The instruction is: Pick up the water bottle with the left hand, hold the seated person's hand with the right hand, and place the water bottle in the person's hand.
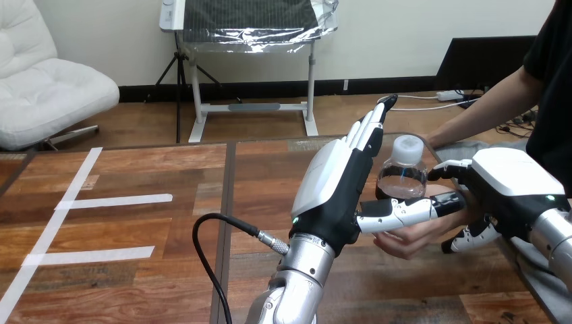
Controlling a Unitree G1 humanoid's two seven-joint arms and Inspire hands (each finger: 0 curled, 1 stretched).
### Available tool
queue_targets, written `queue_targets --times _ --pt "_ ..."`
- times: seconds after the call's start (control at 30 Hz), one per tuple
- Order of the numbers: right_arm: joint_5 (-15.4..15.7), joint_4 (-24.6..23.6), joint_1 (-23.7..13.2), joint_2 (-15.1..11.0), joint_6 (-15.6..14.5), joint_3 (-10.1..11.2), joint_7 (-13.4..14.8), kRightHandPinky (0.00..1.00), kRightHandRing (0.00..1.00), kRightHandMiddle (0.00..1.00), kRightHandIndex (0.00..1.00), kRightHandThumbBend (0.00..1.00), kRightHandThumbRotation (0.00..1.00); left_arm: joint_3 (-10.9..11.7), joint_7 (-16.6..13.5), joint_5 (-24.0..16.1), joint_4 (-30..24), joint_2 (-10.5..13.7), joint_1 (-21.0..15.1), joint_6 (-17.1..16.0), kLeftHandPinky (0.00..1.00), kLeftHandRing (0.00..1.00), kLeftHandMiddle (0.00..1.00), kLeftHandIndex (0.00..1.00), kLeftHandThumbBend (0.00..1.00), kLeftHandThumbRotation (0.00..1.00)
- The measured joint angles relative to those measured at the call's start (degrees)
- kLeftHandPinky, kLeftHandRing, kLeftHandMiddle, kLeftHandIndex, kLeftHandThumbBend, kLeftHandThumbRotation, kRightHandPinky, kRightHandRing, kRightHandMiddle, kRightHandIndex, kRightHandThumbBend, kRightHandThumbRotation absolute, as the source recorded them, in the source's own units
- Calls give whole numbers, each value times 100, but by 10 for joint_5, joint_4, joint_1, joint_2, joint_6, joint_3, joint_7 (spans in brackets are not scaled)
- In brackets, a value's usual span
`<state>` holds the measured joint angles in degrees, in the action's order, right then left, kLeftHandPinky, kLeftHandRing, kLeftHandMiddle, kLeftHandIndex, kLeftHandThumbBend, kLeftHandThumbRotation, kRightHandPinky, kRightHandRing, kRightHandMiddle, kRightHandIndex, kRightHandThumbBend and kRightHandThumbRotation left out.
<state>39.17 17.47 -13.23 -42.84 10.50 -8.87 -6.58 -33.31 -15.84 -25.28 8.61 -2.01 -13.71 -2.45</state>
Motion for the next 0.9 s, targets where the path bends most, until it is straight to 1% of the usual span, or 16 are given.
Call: queue_targets --times 0.07,0.2,0.23,0.3,0.4,0.7,0.73,0.9 --pt "-2 -6 2 0 -5 2 -1 67 78 83 80 89 0 0 0 3 0 0 0 -1 100 100 100 100 98 62" --pt "-12 -36 13 0 -24 10 -7 67 78 83 80 88 0 1 -2 7 0 0 0 -5 100 100 100 100 96 63" --pt "-13 -43 16 0 -27 13 -9 68 79 84 81 86 0 1 -3 7 0 0 0 -6 100 100 100 100 96 63" --pt "-18 -63 23 0 -38 19 -16 70 81 85 81 85 0 1 -4 7 0 0 0 -6 100 100 100 100 95 64" --pt "-26 -92 34 0 -57 27 -27 71 82 85 82 84 0 0 -6 7 0 1 1 -7 100 100 100 100 94 65" --pt "-38 -180 83 3 -106 54 -49 73 85 88 85 74 0 0 -10 11 0 4 6 -22 100 100 100 100 88 69" --pt "-41 -189 89 3 -111 57 -51 73 85 88 85 72 1 0 -10 12 0 4 7 -24 98 99 100 100 87 70" --pt "-50 -235 120 11 -134 71 -55 73 85 89 85 67 2 0 -11 13 0 6 15 -35 95 98 100 100 84 73"
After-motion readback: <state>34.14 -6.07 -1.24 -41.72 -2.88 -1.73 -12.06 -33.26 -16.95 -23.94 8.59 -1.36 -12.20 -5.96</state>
